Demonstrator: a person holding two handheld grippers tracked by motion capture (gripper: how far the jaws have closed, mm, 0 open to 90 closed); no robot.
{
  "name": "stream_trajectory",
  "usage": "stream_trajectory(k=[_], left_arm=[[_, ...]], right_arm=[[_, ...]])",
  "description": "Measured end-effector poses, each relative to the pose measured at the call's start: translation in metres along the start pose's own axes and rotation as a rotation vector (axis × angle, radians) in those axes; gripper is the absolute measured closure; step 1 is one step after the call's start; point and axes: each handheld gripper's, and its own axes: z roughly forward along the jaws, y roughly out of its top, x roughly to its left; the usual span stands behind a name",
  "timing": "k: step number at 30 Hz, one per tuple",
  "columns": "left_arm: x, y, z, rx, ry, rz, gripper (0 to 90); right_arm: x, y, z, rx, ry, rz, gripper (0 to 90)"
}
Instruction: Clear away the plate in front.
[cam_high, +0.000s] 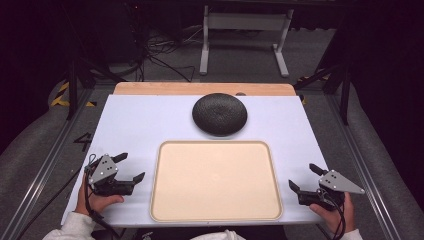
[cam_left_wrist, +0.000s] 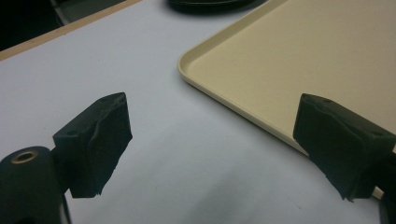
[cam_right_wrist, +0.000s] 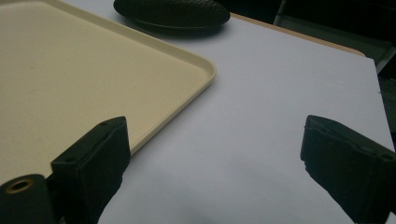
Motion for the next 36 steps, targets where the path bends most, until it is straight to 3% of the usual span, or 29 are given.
stream_trajectory(k=[6, 8, 11, 16, 17, 21, 23, 25, 29, 31, 34, 35, 36], left_arm=[[0.000, 0.004, 0.001, 0.002, -0.026, 0.008, 13.2], [0.000, 0.009, 0.000, -0.008, 0.003, 0.069, 15.7], [0.004, 0.017, -0.001, -0.017, 0.009, 0.078, 16.8], [0.018, 0.047, 0.009, 0.012, 0.024, 0.144, 17.0], [0.018, 0.047, 0.009, 0.012, 0.024, 0.144, 17.1], [0.025, 0.084, 0.034, 0.011, -0.015, 0.179, 17.1], [0.026, 0.098, 0.049, 0.006, -0.057, 0.181, 17.5], [0.025, 0.104, 0.057, 0.015, -0.062, 0.189, 17.7], [0.021, 0.132, 0.100, 0.065, -0.090, 0.264, 18.9], [0.017, 0.140, 0.117, 0.101, -0.070, 0.318, 21.4], [0.011, 0.152, 0.142, 0.118, -0.084, 0.364, 23.6], [0.011, 0.152, 0.142, 0.118, -0.084, 0.364, 24.0], [0.004, 0.154, 0.157, 0.140, -0.091, 0.390, 24.3]], right_arm=[[0.000, 0.000, 0.000, 0.002, -0.002, 0.011, 9.0], [0.000, 0.000, 0.001, 0.005, 0.001, 0.011, 9.1], [0.001, 0.000, 0.003, 0.013, 0.002, 0.006, 9.0], [0.002, 0.002, 0.007, 0.019, 0.007, 0.006, 9.0], [0.002, 0.002, 0.007, 0.019, 0.007, 0.006, 9.0], [0.001, 0.001, 0.010, 0.017, 0.034, 0.008, 9.0], [0.001, 0.002, 0.009, 0.010, 0.039, 0.008, 9.0], [0.001, 0.002, 0.009, 0.010, 0.040, 0.007, 9.0], [0.000, 0.001, 0.009, 0.009, 0.037, 0.007, 8.9], [0.000, 0.001, 0.009, 0.013, 0.036, 0.010, 9.0], [0.000, 0.000, 0.010, 0.015, 0.039, 0.019, 9.0], [0.000, 0.000, 0.010, 0.015, 0.039, 0.019, 9.0], [0.000, 0.000, 0.010, 0.018, 0.042, 0.016, 9.0]])
